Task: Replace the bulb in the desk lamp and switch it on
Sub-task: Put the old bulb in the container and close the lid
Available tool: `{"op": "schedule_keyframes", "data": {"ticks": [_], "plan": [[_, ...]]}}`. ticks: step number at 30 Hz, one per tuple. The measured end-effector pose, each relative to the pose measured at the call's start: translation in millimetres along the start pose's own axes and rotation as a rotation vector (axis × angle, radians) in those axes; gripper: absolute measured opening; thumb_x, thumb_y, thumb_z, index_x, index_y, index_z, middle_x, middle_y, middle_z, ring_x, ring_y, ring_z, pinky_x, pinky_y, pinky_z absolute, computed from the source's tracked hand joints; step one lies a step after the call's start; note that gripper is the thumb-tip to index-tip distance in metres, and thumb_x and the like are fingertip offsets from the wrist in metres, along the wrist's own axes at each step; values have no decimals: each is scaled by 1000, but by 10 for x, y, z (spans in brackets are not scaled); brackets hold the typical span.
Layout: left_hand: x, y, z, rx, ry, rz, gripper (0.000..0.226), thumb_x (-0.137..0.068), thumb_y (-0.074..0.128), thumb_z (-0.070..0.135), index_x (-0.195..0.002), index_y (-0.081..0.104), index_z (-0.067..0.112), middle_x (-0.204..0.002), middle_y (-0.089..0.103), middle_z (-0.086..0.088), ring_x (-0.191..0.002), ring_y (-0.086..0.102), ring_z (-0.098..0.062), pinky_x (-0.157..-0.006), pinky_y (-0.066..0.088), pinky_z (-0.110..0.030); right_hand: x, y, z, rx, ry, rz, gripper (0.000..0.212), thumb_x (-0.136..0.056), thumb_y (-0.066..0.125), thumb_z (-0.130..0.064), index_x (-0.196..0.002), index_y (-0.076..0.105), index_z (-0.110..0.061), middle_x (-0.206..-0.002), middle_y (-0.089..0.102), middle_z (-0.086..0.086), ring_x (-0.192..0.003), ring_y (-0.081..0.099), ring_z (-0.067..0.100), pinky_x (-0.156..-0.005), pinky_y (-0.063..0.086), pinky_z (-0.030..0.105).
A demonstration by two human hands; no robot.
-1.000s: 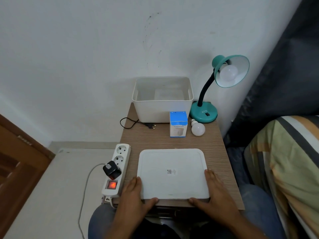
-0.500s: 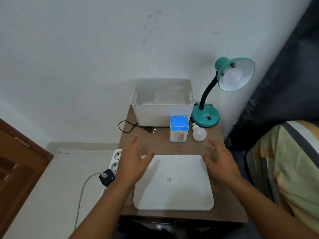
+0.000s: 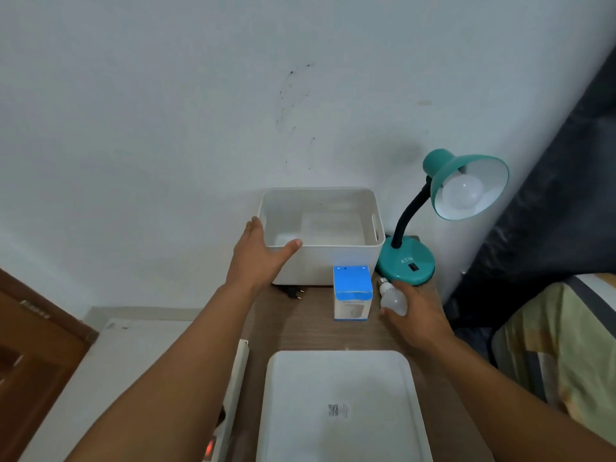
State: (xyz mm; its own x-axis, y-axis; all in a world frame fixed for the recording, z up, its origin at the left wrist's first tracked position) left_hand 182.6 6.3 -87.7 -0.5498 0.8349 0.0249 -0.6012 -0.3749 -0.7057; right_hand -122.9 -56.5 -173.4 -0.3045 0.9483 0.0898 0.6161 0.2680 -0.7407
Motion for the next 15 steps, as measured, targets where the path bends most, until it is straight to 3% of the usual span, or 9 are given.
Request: {"op": "schedule_keyframes", "data": {"ticks": [2,4,8,11,15], "plan": [[-83,-5,-37,-16,-11,-8,111,-66,60,85,-151,33,20,-155,40,-2,-142,39,-23,-112,41,-47,8,33,39,-41,5,-33,32,-90,59,-49,-121,48,-46,-122,51,-15,-111,48,7,-94,40,25],[-144,-12,-70,-36,-1,6,99,-65,65,81,-140,46,19,-142,52,-2,-131,49,-22,-104,49,-46,30,-3,48,-95,-3,-8,25,-90,59,-50,-113,49,-52,-118,54,-17,-108,51,5,-91,42,25],[-196,-40,-55,-31,34,31,72,-67,79,65,-118,58,19,-120,60,-1,-114,56,-21,-87,52,-36,164,-129,92,-112,21,25,46,-86,67,-43,-129,52,-39,-116,51,-16,-102,50,6,-87,44,26],[-213,-34,-49,-8,33,19,76,-71,82,58,-128,56,16,-117,54,8,-111,52,-15,-83,42,-28,299,-327,45,-127,-19,81,54,-81,73,-39,-131,52,-37,-121,50,-16,-103,54,6,-88,47,26],[-218,-21,-45,34,32,35,78,-74,84,49,-135,52,14,-114,50,11,-108,53,-13,-82,44,-28,349,-671,-253,-152,-176,132,53,-79,75,-38,-122,48,-53,-115,52,-31,-104,56,-3,-83,47,17]]}}
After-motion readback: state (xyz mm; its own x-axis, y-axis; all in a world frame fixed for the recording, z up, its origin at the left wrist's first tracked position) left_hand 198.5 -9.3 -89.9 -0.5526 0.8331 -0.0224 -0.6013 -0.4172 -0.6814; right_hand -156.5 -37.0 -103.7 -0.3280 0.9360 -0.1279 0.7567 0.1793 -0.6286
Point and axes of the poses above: each hand's wrist, its own x-axis away from the middle knuckle, its own y-axis out of the palm, z = x × y, the point moved 5 cm from there along -x, towards the middle knuckle
